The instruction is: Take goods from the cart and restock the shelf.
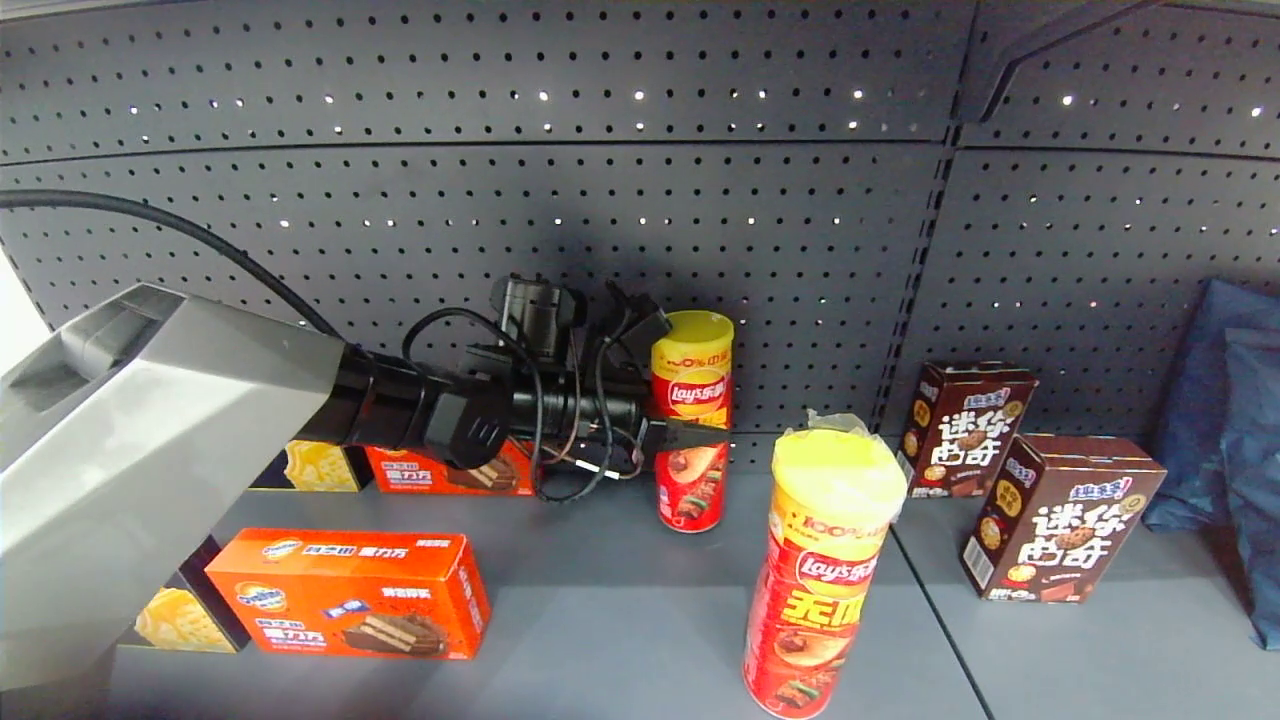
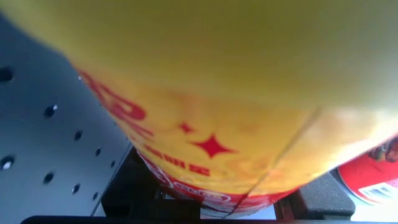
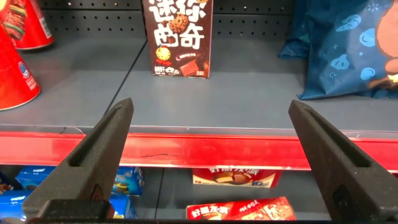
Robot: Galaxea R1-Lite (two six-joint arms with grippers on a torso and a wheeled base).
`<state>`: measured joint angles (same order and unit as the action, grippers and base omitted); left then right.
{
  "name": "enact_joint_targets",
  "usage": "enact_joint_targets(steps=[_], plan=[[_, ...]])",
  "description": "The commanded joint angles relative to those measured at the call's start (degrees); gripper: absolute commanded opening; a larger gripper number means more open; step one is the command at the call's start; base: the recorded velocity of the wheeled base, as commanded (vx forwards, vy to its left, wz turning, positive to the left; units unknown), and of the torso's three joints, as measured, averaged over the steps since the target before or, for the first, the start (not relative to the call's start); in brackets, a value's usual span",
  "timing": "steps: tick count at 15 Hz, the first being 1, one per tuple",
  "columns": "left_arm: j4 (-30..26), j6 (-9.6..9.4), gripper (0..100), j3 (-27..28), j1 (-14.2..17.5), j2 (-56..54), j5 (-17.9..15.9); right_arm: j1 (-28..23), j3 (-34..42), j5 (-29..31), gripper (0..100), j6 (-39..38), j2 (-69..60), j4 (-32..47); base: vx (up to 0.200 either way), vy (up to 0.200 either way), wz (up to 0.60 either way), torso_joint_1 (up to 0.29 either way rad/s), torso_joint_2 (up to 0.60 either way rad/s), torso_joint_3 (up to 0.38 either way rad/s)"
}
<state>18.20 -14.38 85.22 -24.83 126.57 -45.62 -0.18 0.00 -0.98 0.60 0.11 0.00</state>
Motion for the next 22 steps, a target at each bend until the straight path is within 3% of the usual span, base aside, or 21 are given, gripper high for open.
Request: enact_joint_targets(steps=[1,16,17,22], plan=[[-0.01,0.06,0,0.91,-0.30,0.78,0.00,0.01,0.00,0.01,100,0.02,-0.02,0.00,0.000,0.000,0.00,0.000,0.00,0.000],[0.08,-0.03,0,3.19,-3.03,3.77,0.27,0.01,0.00,0.01,100,0.02,-0.02,0.00,0.000,0.000,0.00,0.000,0.00,0.000],[0.08,-0.12,100,3.11,-3.03,3.77,0.35,0.01,0.00,-0.08,100,0.02,-0.02,0.00,0.000,0.000,0.00,0.000,0.00,0.000],[0.43,0.06,100,1.96,-3.38,3.50,0.44,0.01,0.00,-0.08,100,0.02,-0.02,0.00,0.000,0.000,0.00,0.000,0.00,0.000]])
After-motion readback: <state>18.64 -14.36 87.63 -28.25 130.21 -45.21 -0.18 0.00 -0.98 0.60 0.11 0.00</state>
